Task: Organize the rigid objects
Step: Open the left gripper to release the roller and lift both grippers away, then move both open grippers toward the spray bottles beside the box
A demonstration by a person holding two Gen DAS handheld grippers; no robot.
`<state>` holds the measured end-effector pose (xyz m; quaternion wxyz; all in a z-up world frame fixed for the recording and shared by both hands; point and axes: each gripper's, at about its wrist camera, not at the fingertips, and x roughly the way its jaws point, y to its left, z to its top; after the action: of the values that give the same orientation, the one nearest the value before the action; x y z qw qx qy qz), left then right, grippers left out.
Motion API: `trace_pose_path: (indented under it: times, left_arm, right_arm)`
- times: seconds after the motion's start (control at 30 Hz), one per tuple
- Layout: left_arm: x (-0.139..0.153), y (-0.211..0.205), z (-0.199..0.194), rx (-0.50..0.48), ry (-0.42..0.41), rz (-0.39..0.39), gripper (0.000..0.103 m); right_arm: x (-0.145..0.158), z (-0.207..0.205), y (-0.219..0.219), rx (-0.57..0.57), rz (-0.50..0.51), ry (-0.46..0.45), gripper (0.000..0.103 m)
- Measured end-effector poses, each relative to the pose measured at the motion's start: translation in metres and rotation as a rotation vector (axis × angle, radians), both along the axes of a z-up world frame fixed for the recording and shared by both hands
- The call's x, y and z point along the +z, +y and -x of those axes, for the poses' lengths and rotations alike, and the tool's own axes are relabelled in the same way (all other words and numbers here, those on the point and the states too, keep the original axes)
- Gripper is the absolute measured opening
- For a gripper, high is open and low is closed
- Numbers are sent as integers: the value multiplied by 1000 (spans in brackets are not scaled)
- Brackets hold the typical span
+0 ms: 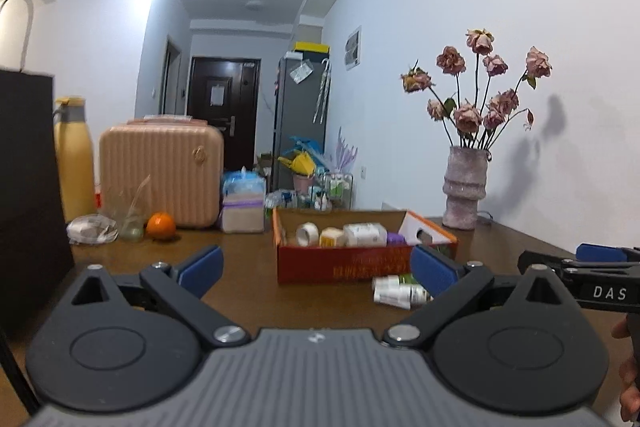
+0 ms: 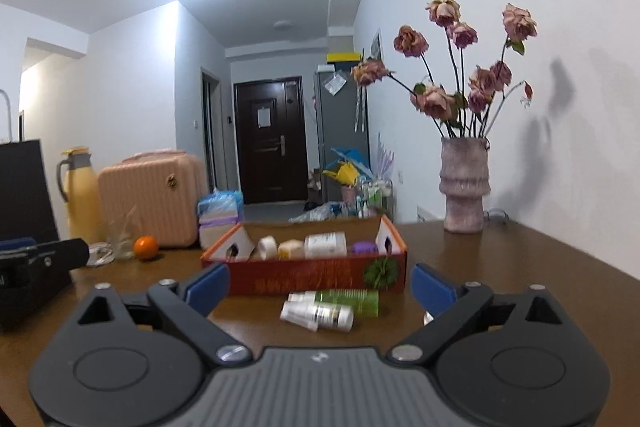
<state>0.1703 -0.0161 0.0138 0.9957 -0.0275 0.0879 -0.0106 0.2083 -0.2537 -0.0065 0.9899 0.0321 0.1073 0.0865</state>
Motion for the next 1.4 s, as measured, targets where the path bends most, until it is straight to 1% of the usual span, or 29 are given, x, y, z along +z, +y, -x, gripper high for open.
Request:
trace_pose_path:
  times: [0.17, 0.23, 0.33, 0.43, 0.57, 0.73, 0.87, 0.97, 1.03, 1.17, 1.33, 1.4]
  left_arm:
    - [-11, 7, 41, 9, 10, 16, 102]
    - [-16, 10, 51, 10, 32, 27, 102]
    - [-21, 9, 59, 3, 47, 31, 102]
    - [-22, 7, 59, 5, 55, 29, 102]
    - [-23, 5, 56, 1, 66, 28, 102]
    - [-27, -3, 43, -25, 98, 18, 102]
    - [-28, -12, 19, -95, 146, 45, 102]
    - [-29, -17, -13, -143, 209, 89, 102]
    - [-30, -23, -38, -165, 259, 122, 102]
    - [-33, -38, -89, -186, 324, 163, 102]
    - [-42, -67, -156, -178, 367, 144, 102]
    - [-47, -76, -184, -181, 402, 169, 102]
  right_arm:
    - [-9, 49, 6, 12, 20, 21, 98]
    - [-13, 64, 8, 29, 25, 23, 99]
    - [-20, 74, 10, 24, 31, 43, 99]
    - [-26, 76, 10, 5, 40, 68, 99]
    - [-28, 78, 5, -3, 26, 69, 98]
    - [-32, 62, -2, -4, 30, 98, 95]
    - [-34, 42, -9, -9, 45, 111, 92]
    - [-34, 18, -17, -14, 73, 132, 86]
    - [-32, 1, -24, -6, 80, 135, 85]
    - [-27, -41, -39, 17, 120, 138, 83]
    - [-26, -93, -57, 35, 160, 167, 81]
    - [-25, -116, -64, 58, 167, 181, 81]
